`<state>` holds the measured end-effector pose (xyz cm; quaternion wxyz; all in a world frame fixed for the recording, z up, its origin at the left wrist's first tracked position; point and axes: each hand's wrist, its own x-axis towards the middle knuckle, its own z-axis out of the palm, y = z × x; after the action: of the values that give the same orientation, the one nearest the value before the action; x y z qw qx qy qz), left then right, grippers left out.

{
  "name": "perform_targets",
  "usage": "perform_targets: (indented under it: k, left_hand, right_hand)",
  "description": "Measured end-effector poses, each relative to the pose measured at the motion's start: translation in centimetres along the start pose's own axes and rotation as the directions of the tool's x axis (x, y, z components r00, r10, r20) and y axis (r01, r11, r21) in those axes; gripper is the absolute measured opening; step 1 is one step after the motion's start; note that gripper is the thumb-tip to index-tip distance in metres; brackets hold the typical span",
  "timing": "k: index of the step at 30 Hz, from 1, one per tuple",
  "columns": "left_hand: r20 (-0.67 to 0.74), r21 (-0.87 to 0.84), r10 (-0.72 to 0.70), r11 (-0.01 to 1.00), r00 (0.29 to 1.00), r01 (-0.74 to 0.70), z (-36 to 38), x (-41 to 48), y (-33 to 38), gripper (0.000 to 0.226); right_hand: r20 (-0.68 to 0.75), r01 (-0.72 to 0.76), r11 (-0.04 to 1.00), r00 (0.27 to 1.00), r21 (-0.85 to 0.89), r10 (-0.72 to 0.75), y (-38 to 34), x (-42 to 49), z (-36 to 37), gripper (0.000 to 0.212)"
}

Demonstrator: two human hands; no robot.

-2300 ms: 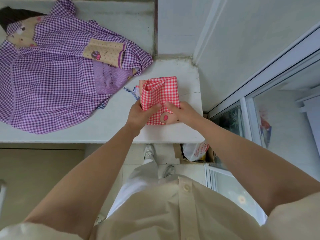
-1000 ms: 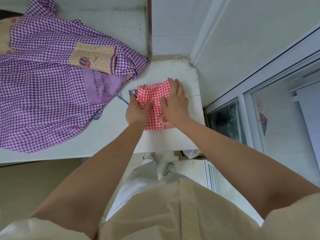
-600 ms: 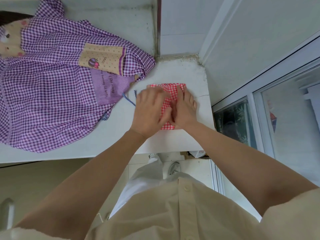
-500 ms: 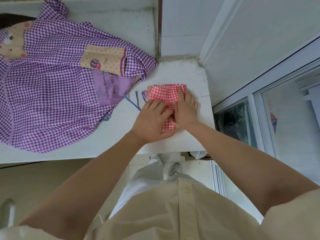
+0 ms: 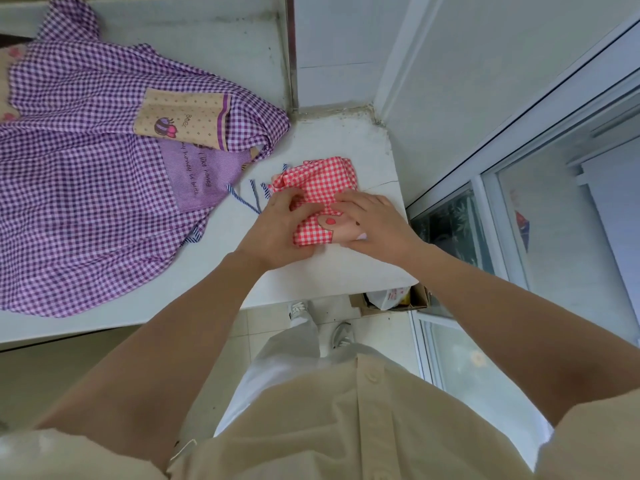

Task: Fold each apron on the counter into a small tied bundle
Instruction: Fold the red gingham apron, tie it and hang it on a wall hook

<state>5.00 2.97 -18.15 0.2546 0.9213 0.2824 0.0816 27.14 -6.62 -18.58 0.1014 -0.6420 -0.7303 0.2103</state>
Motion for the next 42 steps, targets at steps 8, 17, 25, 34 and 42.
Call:
perform_targets:
  k: [8,17,25,34,42]
  left_hand:
    - [0.088,-0.477,-0.336,0.812,0.938,0.336,-2.0,0.0,-0.8,0.066]
    - [-0.033,-0.45,-0.55,0.753,0.834,0.479,-0.9,2.9,-1.8,0.052]
    - [-0.176,-0.14,-0.636,0.772,0.752,0.62,-1.3,5.3,-1.1,0.055]
    - [-0.156,0.104,-0.624,0.761,0.766,0.641,-1.6,6.3,-1.7,0.063]
    - [-0.162,0.255,-0.568,0.766,0.807,0.59,-0.7,4.6,-1.2,0.063]
  right_hand:
    - [0.006,-0.209,0.936,0.976,0.285,0.216,-0.2,2.6,-2.0,0.044]
    - [-0.034,-0.424,0.71,0.846,0.562,0.533,-1.0,5.8,-1.0,0.081]
    - [-0.06,-0.634,0.693,0.721,0.343,0.69,-1.2,8.8,-1.2,0.052]
    - [0.05,-0.329,0.944,0.943,0.004,0.328,-1.3,10.2,-2.9,0.062]
    - [0.334,-0.562,0.818,0.8,0.124,0.499,-3.8,8.4,-2.3,0.047]
